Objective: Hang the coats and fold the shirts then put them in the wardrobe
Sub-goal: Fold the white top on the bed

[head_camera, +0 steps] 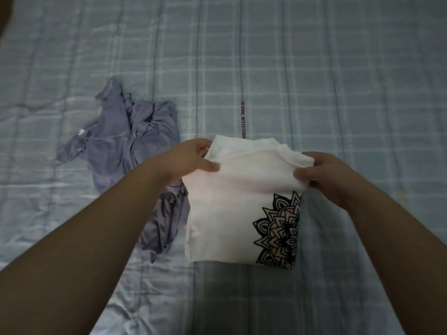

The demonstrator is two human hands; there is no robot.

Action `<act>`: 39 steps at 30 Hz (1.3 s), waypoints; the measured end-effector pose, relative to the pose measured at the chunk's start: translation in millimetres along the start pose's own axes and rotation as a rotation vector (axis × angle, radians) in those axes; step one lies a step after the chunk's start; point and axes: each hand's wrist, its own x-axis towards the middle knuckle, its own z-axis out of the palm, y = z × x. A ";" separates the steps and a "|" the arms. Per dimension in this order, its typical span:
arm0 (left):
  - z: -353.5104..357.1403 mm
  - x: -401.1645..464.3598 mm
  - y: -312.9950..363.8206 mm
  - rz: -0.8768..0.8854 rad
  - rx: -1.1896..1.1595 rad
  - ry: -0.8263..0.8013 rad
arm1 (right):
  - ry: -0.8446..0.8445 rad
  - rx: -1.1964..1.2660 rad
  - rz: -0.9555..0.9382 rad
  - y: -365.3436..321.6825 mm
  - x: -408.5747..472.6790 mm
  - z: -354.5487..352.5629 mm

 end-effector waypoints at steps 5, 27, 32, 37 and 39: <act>7.0 -64.6 -28.2 0.219 0.210 -0.052 | -0.102 -0.345 -0.311 1.6 -78.7 13.5; 85.0 -110.0 -89.2 0.799 1.034 0.434 | 0.198 -1.133 -0.801 162.8 -94.3 51.5; 112.5 -61.5 -82.1 0.582 1.262 0.375 | 0.195 -1.141 -0.762 173.1 -99.1 46.8; 121.7 -54.1 -122.3 0.377 1.354 0.404 | 0.269 -1.221 -0.685 159.1 -109.6 58.2; 123.4 -56.2 -126.4 0.360 1.345 0.430 | 0.363 -1.151 -0.699 138.5 -112.2 65.8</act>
